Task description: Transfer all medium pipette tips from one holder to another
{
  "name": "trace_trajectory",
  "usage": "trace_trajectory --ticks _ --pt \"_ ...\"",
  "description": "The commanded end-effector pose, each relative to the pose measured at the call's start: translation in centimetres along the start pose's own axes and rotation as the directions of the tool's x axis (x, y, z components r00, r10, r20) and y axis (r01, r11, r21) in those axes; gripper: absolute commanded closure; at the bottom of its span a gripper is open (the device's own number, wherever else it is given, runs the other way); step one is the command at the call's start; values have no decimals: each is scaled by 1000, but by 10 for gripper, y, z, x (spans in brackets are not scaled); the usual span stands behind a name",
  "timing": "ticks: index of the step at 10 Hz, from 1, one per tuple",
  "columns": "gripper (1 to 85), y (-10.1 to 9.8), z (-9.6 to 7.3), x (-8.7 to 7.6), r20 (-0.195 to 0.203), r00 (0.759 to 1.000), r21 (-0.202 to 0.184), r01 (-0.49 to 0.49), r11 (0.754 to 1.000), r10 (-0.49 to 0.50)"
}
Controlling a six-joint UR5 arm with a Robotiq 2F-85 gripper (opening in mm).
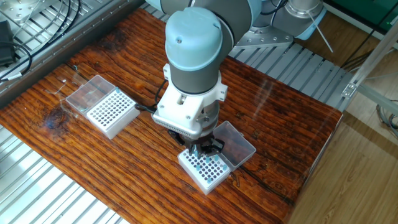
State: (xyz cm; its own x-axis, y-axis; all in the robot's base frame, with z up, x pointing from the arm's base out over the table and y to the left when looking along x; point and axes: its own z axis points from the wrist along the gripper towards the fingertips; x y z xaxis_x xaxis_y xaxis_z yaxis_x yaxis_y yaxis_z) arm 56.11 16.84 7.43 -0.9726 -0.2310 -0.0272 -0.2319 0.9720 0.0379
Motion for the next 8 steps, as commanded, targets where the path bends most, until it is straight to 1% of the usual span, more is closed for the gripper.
trace_trajectory --ticks 1,4,6,8 --pt "603 1 3 -1 8 1000 -6 -8 1000 8" --pt "603 3 5 -2 14 1000 -8 -8 1000 8" --pt "620 4 9 -2 20 1000 -4 -8 1000 8" --pt "650 3 10 -1 15 1000 3 -9 1000 9"
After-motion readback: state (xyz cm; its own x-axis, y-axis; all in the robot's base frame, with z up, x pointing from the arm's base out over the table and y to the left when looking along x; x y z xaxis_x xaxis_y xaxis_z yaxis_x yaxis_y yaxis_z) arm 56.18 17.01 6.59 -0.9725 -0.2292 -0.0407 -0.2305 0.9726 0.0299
